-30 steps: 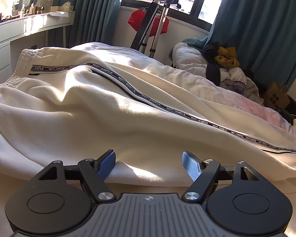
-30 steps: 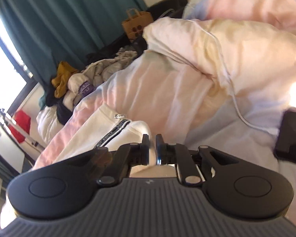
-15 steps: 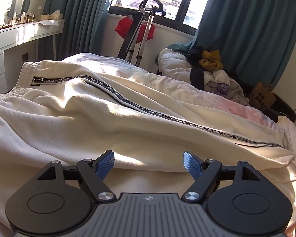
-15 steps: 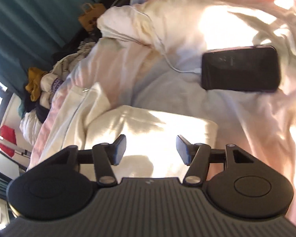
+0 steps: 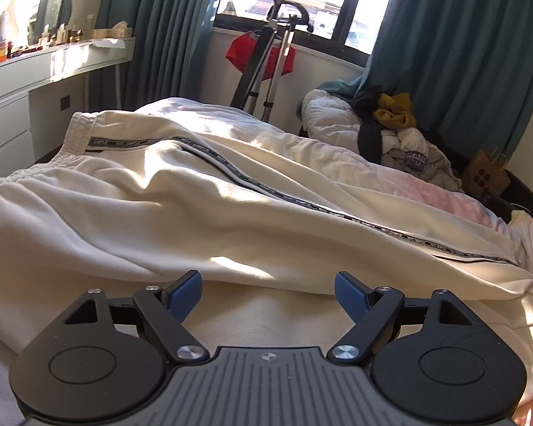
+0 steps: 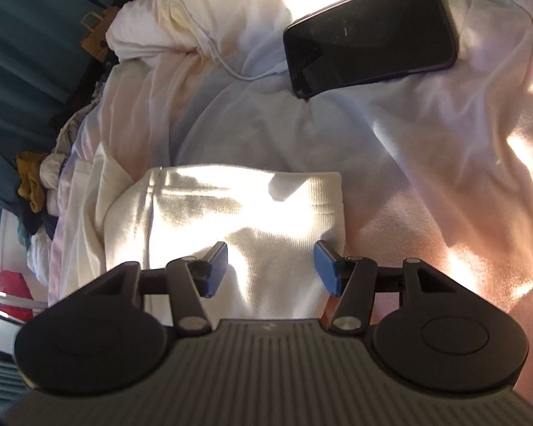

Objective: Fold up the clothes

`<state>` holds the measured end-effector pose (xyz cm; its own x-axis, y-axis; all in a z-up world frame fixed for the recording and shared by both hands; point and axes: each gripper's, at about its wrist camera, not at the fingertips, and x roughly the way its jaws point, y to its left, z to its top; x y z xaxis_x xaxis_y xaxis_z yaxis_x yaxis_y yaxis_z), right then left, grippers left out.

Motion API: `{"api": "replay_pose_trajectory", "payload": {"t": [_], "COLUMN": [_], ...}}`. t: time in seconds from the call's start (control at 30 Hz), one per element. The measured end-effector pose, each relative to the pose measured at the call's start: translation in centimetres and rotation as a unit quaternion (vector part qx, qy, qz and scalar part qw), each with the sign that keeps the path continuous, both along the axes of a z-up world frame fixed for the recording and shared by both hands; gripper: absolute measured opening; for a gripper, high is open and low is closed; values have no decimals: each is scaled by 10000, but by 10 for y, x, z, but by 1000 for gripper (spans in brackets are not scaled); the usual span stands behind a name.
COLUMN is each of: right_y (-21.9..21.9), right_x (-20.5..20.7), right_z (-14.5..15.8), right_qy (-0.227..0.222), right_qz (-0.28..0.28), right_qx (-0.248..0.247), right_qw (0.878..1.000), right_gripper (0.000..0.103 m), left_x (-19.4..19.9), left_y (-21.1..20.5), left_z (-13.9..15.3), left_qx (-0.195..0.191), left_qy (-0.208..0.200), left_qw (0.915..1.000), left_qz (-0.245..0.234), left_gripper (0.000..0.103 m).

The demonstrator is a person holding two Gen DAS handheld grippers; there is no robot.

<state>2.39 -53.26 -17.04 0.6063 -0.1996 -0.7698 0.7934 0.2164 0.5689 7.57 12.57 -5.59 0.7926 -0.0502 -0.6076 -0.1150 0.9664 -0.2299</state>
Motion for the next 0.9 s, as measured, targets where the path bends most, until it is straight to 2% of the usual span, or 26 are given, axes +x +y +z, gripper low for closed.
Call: {"api": "replay_pose_trajectory", "payload": {"t": [0.17, 0.23, 0.33, 0.4, 0.43, 0.47, 0.5, 0.53, 0.57, 0.63, 0.7, 0.73, 0.8, 0.9], "right_y": [-6, -12, -16, -13, -10, -9, -9, -9, -9, -13, -16, -17, -15, -11], "right_x": [-8, -6, -2, 3, 5, 7, 8, 9, 9, 6, 1, -1, -5, -11], "right_z": [12, 3, -12, -11, -7, -4, 0, 3, 6, 7, 8, 9, 16, 35], "right_qy": [394, 439, 270, 98, 7, -137, -261, -323, -340, -426, -562, -617, -743, -1199], "right_qz": [-271, -187, -42, 155, 211, 281, 347, 400, 420, 363, 256, 208, 129, 81], "right_qx": [-593, -346, 158, 157, 63, 1, -34, -71, -117, -62, 36, 53, -37, -364], "right_qw": [9971, 9983, 9995, 9997, 9998, 9995, 9991, 9987, 9985, 9984, 9981, 9979, 9971, 9921], "right_gripper": [59, 59, 59, 59, 56, 46, 41, 24, 12, 8, 7, 7, 7, 6], "left_x": [2, -2, -8, -12, -14, -16, -18, -20, -28, -42, -55, -59, -69, -77], "left_y": [14, 24, 39, 49, 54, 59, 64, 69, 87, 123, 154, 167, 192, 226], "left_z": [-4, 1, 7, 11, 13, 15, 17, 19, 27, 39, 44, 39, 30, 12], "left_qx": [-326, -426, -576, -676, -726, -775, -825, -874, -1058, -1387, -1683, -1907, -2350, -2938], "left_qy": [207, 184, 149, 126, 114, 103, 91, 79, -21, -112, -144, -116, -59, 60], "left_qw": [9988, 9978, 9953, 9930, 9917, 9903, 9887, 9870, 9813, 9702, 9622, 9556, 9406, 9166], "left_qz": [284, 477, 767, 959, 1055, 1152, 1247, 1343, 1605, 1981, 2135, 2242, 2451, 2711], "left_gripper": [84, 84, 84, 84, 83, 83, 83, 84, 85, 86, 86, 86, 86, 85]}}
